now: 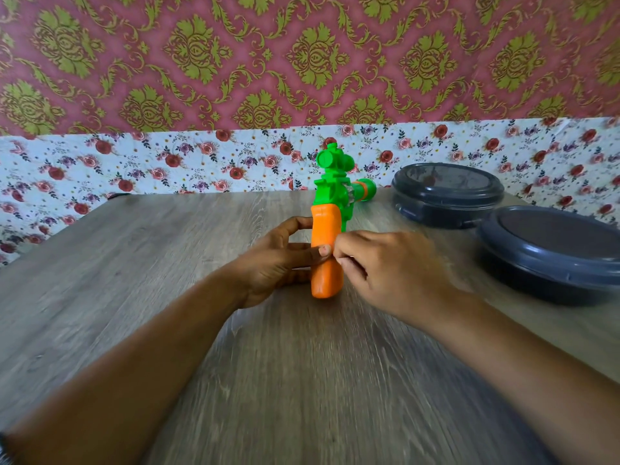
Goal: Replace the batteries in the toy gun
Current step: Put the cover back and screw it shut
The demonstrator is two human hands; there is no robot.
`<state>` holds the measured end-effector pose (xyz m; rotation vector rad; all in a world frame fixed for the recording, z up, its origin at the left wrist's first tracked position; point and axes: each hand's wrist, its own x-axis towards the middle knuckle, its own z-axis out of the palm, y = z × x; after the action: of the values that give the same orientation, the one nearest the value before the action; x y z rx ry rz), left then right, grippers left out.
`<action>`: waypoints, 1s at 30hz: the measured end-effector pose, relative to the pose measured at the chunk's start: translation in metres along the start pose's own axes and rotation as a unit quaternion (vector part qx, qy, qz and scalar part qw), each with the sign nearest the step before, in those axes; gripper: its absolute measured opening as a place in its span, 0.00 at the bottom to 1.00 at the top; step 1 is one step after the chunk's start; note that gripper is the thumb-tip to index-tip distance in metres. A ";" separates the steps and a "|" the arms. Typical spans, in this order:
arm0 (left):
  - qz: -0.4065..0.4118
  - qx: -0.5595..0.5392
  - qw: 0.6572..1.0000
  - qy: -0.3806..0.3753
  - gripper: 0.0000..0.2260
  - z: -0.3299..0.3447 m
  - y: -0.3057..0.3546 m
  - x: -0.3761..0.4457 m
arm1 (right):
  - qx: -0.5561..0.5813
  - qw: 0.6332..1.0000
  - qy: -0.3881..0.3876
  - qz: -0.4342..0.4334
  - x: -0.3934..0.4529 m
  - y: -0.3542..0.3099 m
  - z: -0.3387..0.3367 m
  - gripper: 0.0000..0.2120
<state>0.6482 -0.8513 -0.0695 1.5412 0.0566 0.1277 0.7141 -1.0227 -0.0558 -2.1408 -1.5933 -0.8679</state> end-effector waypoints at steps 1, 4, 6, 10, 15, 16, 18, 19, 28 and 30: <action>0.001 -0.006 1.000 0.005 0.21 0.001 0.000 0.000 | 0.048 0.996 -0.001 0.070 0.002 -0.004 0.001 0.03; 0.001 -0.013 1.000 0.008 0.24 0.002 0.000 0.001 | 0.217 0.931 -0.049 0.291 0.015 -0.010 0.006 0.06; 0.001 -0.012 1.000 0.006 0.26 0.003 0.000 0.001 | 0.356 0.843 -0.087 0.394 0.017 -0.010 0.005 0.05; -0.004 0.000 1.000 -0.004 0.24 0.002 0.001 0.000 | 0.428 0.779 -0.132 0.439 0.012 -0.006 -0.002 0.04; -0.011 -0.023 1.000 -0.005 0.23 0.000 0.001 -0.001 | 0.236 0.941 -0.091 0.224 0.013 0.002 -0.009 0.05; -0.013 -0.028 1.000 -0.005 0.23 0.000 0.001 -0.001 | 0.169 0.967 -0.089 0.169 0.011 0.002 -0.010 0.04; -0.015 -0.042 0.999 -0.005 0.22 -0.001 0.000 0.000 | 0.042 0.995 -0.064 0.061 0.010 0.001 -0.012 0.02; -0.016 -0.049 0.999 -0.007 0.22 -0.001 0.000 0.000 | -0.006 0.999 -0.045 0.010 0.009 0.002 -0.011 0.03; -0.006 -0.056 0.998 -0.003 0.21 0.001 0.000 -0.001 | -0.073 0.996 0.009 -0.054 0.001 -0.002 -0.001 0.05; -0.005 -0.050 0.999 0.001 0.21 0.001 -0.001 0.000 | -0.005 0.999 -0.008 0.045 0.003 -0.008 0.000 0.04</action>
<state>0.6484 -0.8524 -0.0702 1.4404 0.0585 0.1236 0.7074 -1.0178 -0.0543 -2.2122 -1.4905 -0.8337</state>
